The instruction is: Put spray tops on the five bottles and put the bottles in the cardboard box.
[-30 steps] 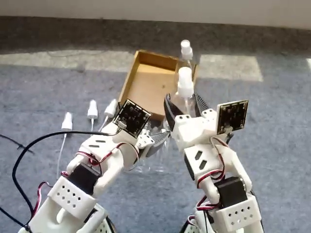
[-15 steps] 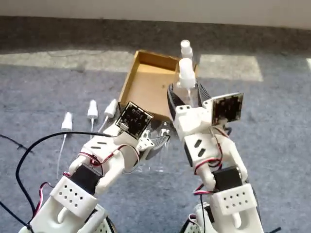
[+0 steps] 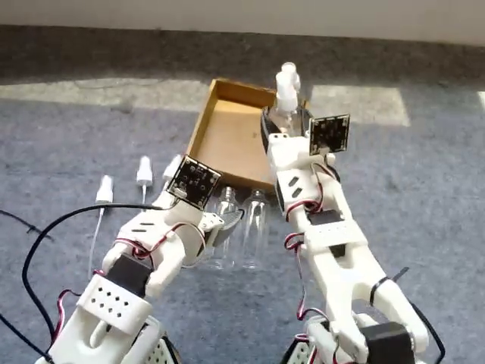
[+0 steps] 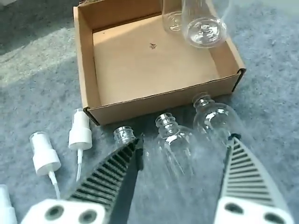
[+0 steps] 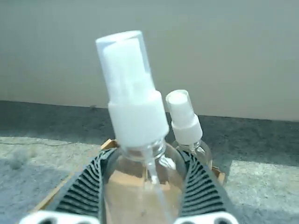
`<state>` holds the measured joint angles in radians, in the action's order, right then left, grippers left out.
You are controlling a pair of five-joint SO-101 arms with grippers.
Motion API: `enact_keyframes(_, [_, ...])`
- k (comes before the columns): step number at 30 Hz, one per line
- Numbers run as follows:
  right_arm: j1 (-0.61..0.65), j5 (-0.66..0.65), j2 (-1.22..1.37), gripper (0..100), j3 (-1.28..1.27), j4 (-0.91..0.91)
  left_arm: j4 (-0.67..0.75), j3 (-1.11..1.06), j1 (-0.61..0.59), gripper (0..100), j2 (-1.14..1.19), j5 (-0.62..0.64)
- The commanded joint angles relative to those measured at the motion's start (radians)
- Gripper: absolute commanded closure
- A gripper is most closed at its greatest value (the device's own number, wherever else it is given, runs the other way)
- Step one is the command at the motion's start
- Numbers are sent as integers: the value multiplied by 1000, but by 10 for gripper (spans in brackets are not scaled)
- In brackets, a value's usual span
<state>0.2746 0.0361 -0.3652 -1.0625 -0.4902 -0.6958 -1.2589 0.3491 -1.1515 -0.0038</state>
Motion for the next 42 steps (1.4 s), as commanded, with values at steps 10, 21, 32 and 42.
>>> enact_keyframes(10, [-25, -9, 266, 993, 177, -186, 37, 5, -16, 744, -1, 3])
enact_keyframes(21, [-27, -12, 420, 993, 268, -188, 35, 5, -18, 744, -1, 3])
enact_keyframes(32, [-51, -14, 476, 993, 282, -208, 35, 5, -18, 744, -1, 3])
enact_keyframes(42, [-53, -14, 535, 993, 282, -269, 34, 5, -18, 744, -1, 3])
